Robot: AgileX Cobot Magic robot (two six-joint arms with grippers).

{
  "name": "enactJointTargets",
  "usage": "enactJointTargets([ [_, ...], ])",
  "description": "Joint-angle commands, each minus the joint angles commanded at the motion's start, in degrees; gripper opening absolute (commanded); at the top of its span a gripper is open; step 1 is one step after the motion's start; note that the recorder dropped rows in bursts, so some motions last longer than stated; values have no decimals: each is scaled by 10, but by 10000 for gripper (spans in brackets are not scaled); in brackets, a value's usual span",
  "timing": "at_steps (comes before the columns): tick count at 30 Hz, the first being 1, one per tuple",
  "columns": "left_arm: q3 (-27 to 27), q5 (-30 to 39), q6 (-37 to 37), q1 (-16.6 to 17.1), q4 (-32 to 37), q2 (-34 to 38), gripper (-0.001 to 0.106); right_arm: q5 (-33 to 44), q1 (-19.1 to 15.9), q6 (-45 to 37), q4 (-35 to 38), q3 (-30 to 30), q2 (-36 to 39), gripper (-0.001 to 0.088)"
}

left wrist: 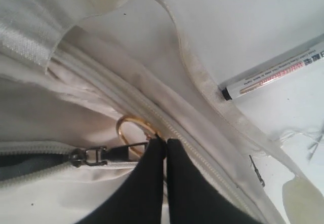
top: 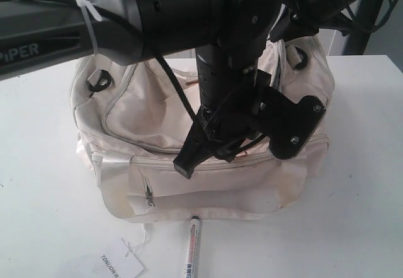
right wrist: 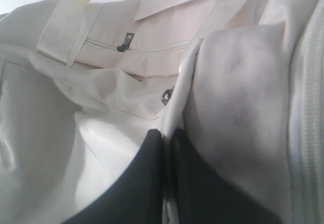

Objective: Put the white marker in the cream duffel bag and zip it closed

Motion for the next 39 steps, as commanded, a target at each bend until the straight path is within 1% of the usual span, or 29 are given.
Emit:
enactJointTargets([
  [12, 0, -1, 1, 0, 3, 0, 0, 10, 0, 0, 0, 0, 0, 0],
  [17, 0, -29, -14, 0, 28, 0, 0, 27, 0, 0, 0, 0, 0, 0],
  [21, 0, -30, -14, 0, 41, 0, 0, 30, 0, 0, -1, 0, 0, 4],
  [23, 0, -30, -14, 0, 41, 0, 0, 30, 0, 0, -2, 0, 0, 38],
  [26, 0, -32, -14, 0, 42, 0, 0, 30, 0, 0, -2, 0, 0, 167],
  [27, 0, -36, -14, 0, 42, 0, 0, 30, 0, 0, -2, 0, 0, 228],
  [29, 0, -43, -14, 0, 42, 0, 0, 30, 0, 0, -2, 0, 0, 303],
  [31, 0, -55, -14, 0, 42, 0, 0, 34, 0, 0, -2, 0, 0, 354],
  [33, 0, -63, -14, 0, 42, 0, 0, 46, -1, 0, -2, 0, -4, 376],
  [39, 0, -77, -14, 0, 42, 0, 0, 84, -1, 0, -2, 0, -27, 383],
])
